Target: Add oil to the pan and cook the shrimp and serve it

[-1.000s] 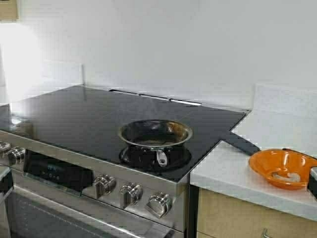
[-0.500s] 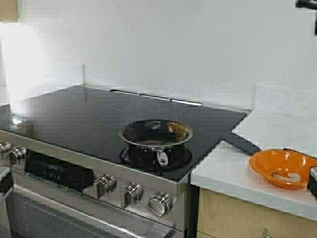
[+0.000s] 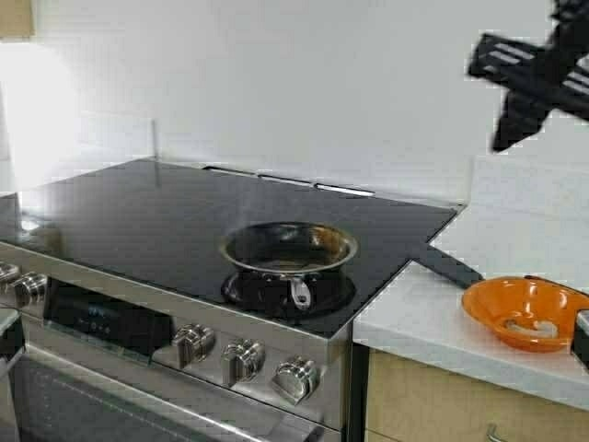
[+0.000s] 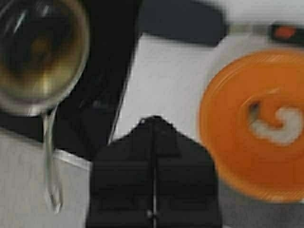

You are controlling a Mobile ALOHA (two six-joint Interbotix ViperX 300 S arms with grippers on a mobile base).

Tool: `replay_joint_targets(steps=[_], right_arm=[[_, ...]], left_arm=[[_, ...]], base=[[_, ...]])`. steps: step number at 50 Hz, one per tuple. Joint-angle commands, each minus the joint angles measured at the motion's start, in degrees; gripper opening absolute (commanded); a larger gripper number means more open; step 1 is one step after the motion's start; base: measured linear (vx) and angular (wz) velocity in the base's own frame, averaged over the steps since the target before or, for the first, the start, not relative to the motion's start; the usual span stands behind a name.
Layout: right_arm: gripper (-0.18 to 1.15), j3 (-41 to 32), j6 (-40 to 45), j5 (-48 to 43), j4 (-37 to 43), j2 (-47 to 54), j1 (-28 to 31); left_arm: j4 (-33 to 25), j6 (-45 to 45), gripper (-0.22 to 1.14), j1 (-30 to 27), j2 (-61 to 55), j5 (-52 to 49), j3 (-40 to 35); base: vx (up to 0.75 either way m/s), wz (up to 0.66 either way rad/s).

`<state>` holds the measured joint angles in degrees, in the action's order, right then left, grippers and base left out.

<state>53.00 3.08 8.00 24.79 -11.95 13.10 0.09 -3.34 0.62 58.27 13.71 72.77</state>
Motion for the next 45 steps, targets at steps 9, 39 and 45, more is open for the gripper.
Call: replay_joint_targets(steps=[9,39,45], right_arm=[[0.25,-4.57,-4.04,6.94,-12.92,0.44,14.15],[1.02,-10.81,36.30,37.62,-70.66,17.40,39.20],[1.02,-11.25,52.91,47.81,-87.98,22.32,47.81]], left_arm=[[0.00,-0.53,0.03,0.00,-0.18,0.26,-1.49],[0.00,-0.79,0.03,-0.09,-0.18,0.18,-1.23],[0.00,-0.88,0.03,-0.09,-0.09,0.26,-1.23]], base=[[0.00,-0.01],[0.00,0.00],[0.00,0.00]])
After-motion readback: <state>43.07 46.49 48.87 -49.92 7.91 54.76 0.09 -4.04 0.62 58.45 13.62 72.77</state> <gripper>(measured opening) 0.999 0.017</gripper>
